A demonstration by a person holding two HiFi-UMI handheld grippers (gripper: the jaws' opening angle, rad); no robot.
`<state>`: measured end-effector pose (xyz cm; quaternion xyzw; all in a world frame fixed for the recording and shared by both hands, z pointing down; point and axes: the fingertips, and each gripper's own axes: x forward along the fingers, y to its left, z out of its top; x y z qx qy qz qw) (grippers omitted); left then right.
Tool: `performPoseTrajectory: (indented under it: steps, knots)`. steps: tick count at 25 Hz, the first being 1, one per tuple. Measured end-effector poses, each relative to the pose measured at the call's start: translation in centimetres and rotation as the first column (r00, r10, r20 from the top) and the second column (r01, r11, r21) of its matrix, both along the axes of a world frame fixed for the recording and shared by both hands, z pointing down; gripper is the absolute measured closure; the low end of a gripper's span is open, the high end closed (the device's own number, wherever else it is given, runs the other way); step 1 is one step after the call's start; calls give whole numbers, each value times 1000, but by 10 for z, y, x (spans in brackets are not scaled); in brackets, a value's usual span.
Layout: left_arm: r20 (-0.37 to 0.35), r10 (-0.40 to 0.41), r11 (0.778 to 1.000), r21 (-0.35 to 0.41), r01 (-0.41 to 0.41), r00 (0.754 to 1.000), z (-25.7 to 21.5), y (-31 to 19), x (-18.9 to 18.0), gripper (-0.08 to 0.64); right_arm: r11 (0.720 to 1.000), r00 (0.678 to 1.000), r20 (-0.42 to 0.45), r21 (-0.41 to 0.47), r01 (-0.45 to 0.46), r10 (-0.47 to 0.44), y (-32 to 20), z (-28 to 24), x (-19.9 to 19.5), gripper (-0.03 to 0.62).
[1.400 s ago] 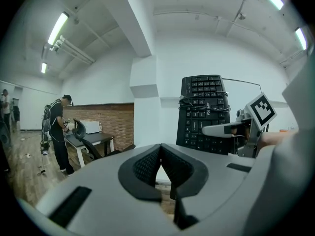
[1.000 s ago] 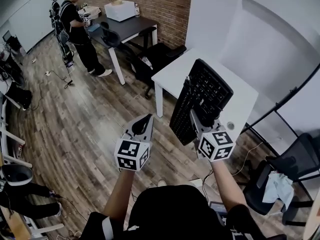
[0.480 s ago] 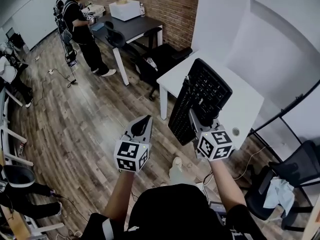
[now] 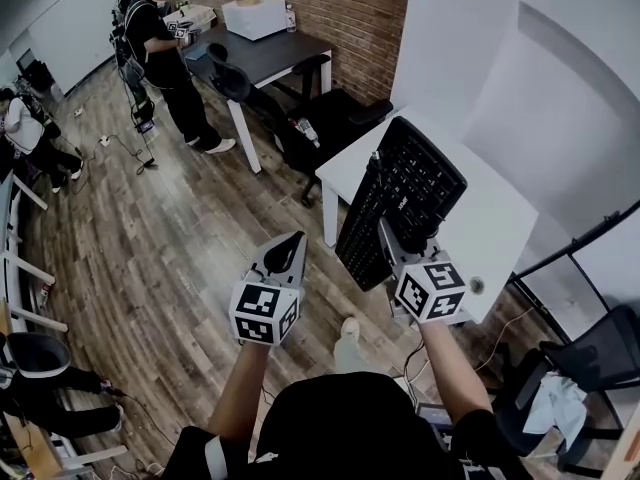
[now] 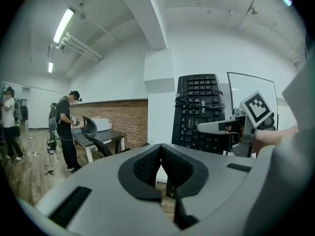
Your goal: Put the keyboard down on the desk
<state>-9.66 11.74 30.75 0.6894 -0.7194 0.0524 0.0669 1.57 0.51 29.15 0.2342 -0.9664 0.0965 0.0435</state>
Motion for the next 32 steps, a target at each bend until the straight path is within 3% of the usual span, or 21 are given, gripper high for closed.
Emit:
performPoseTrajectory:
  steps: [14, 26, 32]
  knots:
    - [17, -12, 1000, -18, 13, 1000, -2, -105, -29, 546, 1000, 1000, 16, -20, 10, -10, -111, -2, -34, 494]
    - [31, -37, 999, -17, 37, 999, -1, -172, -52, 547, 999, 999, 31, -21, 43, -42, -177, -1, -61, 494]
    - [10, -46, 999, -24, 46, 999, 6, -205, -81, 546, 998, 999, 7, -40, 53, -52, -213, 9, -95, 494]
